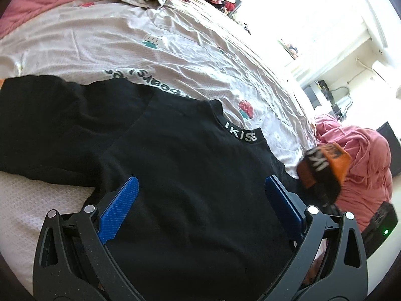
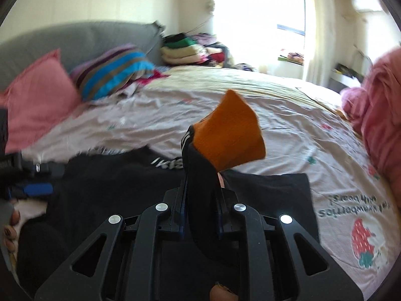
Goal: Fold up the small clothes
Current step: 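Lift the cuff with the right gripper and carry the sleeve across the body, then lower the cuff onto the sweatshirt body and open the right gripper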
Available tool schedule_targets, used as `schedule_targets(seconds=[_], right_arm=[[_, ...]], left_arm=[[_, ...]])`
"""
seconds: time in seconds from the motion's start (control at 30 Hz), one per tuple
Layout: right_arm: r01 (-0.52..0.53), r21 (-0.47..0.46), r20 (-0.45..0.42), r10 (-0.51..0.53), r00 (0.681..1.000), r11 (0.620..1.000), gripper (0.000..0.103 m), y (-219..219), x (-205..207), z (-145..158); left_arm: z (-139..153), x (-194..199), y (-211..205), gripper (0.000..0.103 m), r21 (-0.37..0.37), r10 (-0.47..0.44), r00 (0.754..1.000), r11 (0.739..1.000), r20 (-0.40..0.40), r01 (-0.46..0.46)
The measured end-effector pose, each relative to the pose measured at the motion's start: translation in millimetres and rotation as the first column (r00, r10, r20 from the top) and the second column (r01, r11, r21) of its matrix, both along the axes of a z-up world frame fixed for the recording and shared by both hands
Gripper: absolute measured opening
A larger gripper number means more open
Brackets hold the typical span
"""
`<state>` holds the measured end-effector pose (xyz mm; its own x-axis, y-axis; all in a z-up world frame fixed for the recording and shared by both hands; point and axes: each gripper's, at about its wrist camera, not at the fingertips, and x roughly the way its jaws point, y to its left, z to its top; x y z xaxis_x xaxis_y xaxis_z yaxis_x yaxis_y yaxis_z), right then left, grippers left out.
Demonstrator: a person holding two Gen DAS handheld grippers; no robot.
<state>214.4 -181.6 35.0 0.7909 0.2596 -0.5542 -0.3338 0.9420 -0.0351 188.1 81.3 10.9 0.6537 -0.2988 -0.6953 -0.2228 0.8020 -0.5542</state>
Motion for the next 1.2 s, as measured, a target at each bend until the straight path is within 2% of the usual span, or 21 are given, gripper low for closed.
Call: schedule_targets(seconds=[0.1,0.17,0.23,0.27,0.33,0.47,0.57,0.63,0.93,1.0,1.03,1.1,1.2], right_arm=[[-0.058,-0.05,-0.017,0.057,0.998,0.997,0.024,25.9,-4.2,-14.0],[-0.104,-0.059,-0.046,0.102,0.994,0.993,0.037,37.6,-7.5,-21.5],[-0.158,-0.05,-0.074,0.154,0.985,0.986,0.045,47.3,-16.0,-28.0],[-0.185,-0.044,-0.088,0.181,0.98,0.982,0.052,50.0,-19.4,-29.5],[-0.226,-0.02,-0.122,0.222,0.967,0.974,0.059,52.2,-26.8,-32.6],[-0.227,0.022,-0.171,0.227,0.959,0.974,0.061,42.0,-37.7,-35.7],[-0.169,0.057,-0.195,0.177,0.965,0.984,0.063,21.6,-41.0,-35.2],[-0.132,0.089,-0.206,0.148,0.967,0.987,0.063,7.3,-41.0,-33.4],[0.01,0.203,-0.231,0.038,0.972,0.979,0.064,-44.3,-42.0,-27.0],[0.02,0.215,-0.236,0.032,0.971,0.976,0.064,-50.0,-43.7,-27.7],[0.024,0.217,-0.238,0.03,0.971,0.976,0.064,-51.0,-43.8,-28.2],[0.028,0.22,-0.246,0.028,0.969,0.975,0.064,-53.6,-44.8,-29.1],[0.042,0.221,-0.253,0.016,0.967,0.974,0.064,-57.8,-45.8,-30.2]], left_arm=[[-5.8,-1.9,5.2,0.095,-0.047,-0.005,1.0,0.999,-0.002,0.005],[-10.8,-2.3,5.5,0.095,-0.069,-0.019,1.0,0.997,-0.004,0.018],[-15.1,-2.0,3.9,0.095,-0.08,-0.032,0.999,0.996,-0.01,0.031],[-18.8,-1.8,3.0,0.095,-0.103,-0.043,0.999,0.994,-0.01,0.042],[-27.1,-0.3,0.6,0.095,-0.156,-0.064,0.998,0.986,-0.012,0.061],[-36.0,3.9,-10.8,0.095,-0.161,-0.107,0.994,0.982,-0.021,0.102],[-44.1,8.4,-22.2,0.093,-0.195,-0.14,0.99,0.972,-0.026,0.132],[-48.8,11.4,-29.2,0.09,-0.19,-0.151,0.988,0.972,-0.037,0.142],[-54.7,30.5,-55.7,0.056,-0.13,-0.166,0.984,0.979,-0.061,0.158],[-54.6,34.6,-60.8,0.034,-0.116,-0.179,0.982,0.978,-0.058,0.171],[-53.7,35.8,-65.9,0.03,-0.08,-0.185,0.981,0.98,-0.057,0.18],[-50.4,35.6,-72.4,0.0,-0.034,-0.206,0.978,0.978,-0.037,0.205],[-40.4,31.3,-75.9,0.0,0.005,-0.214,0.977,0.977,0.003,0.214]])
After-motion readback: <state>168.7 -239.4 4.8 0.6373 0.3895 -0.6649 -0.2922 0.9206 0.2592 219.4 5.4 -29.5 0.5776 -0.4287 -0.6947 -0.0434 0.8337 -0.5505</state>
